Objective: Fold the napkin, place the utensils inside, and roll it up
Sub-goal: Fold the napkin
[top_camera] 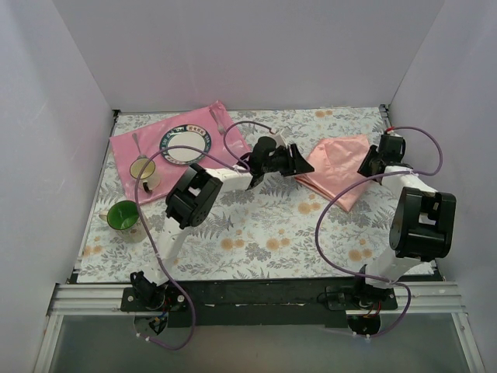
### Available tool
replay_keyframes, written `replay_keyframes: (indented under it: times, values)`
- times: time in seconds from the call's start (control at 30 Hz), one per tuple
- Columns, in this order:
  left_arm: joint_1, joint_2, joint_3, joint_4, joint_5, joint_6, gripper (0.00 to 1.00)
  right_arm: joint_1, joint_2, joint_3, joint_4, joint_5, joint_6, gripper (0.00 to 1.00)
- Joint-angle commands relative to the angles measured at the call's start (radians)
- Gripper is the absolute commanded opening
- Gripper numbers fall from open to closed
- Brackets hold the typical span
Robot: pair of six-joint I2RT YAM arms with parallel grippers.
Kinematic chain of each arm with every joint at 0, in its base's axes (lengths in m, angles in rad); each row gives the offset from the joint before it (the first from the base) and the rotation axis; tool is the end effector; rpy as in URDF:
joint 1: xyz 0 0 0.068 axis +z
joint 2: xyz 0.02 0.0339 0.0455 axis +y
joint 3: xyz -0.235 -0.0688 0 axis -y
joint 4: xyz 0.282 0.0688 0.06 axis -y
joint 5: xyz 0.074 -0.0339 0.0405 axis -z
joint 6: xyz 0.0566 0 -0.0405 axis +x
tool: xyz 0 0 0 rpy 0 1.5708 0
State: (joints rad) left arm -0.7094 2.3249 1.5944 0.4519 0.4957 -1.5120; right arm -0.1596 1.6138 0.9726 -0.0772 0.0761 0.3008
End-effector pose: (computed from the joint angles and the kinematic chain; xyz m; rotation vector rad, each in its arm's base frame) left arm 0.3998 -0.3787 0.1073 -0.4966 2.2988 -1.8204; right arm 0.3845 -0.0663 0.1418 0.5602 2.2170 -0.0136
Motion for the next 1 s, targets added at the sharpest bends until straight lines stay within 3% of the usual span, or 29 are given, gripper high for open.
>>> replay_keyframes:
  times: [0.0,0.43,0.63,0.73,0.77,0.87,0.97]
  values:
    - [-0.015,0.059,0.096,-0.030,0.006,0.036,0.39,-0.009,0.084,0.072,0.088,-0.002,-0.006,0.34]
    - [-0.002,0.096,0.148,-0.185,-0.072,0.128,0.38,-0.038,0.235,0.181,0.083,-0.006,-0.069,0.32]
    - [-0.002,0.079,0.245,-0.298,-0.057,0.148,0.39,-0.032,0.270,0.239,0.022,-0.058,-0.129,0.32]
    - [-0.004,0.027,0.260,-0.344,-0.063,0.147,0.44,0.018,0.216,0.239,-0.007,0.054,-0.175,0.46]
    - [-0.004,-0.013,0.263,-0.361,-0.071,0.148,0.46,0.052,0.184,0.242,-0.016,0.101,-0.181,0.55]
    - [-0.002,-0.061,0.314,-0.445,-0.091,0.150,0.54,0.101,0.118,0.251,-0.081,0.214,-0.189,0.66]
    - [-0.002,-0.102,0.334,-0.554,-0.100,0.125,0.55,0.152,0.039,0.235,-0.140,0.232,-0.186,0.70]
